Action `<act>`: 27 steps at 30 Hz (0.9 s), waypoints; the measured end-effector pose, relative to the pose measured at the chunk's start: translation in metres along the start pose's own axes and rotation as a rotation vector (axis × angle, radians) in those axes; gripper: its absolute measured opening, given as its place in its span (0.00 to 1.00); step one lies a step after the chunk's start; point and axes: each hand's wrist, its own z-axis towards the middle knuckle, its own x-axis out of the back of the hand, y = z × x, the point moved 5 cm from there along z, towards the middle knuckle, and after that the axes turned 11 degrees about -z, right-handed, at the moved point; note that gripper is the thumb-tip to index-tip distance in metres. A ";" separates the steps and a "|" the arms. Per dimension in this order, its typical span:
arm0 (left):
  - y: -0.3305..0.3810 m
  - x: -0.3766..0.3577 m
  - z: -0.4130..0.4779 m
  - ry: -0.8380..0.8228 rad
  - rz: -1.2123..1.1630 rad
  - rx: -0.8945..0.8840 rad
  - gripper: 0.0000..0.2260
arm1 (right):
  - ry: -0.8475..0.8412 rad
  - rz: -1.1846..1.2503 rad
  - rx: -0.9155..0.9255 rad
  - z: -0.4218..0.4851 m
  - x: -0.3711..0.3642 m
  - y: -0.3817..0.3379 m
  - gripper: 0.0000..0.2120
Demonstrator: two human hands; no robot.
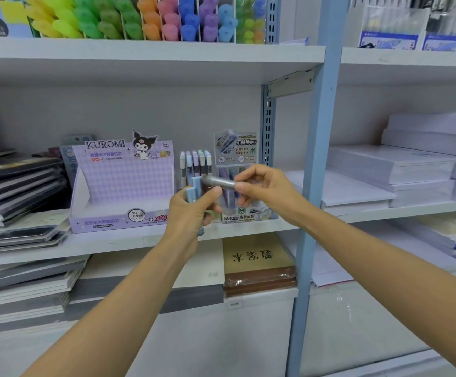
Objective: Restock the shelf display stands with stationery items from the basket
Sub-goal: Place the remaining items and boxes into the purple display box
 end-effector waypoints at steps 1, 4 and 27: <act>0.000 -0.001 0.000 0.005 -0.016 -0.022 0.04 | -0.036 -0.011 -0.009 -0.003 -0.004 0.001 0.08; 0.000 -0.008 -0.002 -0.020 -0.026 -0.047 0.02 | -0.093 -0.041 -0.015 -0.009 -0.010 0.002 0.05; -0.011 -0.025 -0.003 -0.201 0.019 0.132 0.08 | 0.298 -0.441 -0.007 0.003 0.050 0.009 0.08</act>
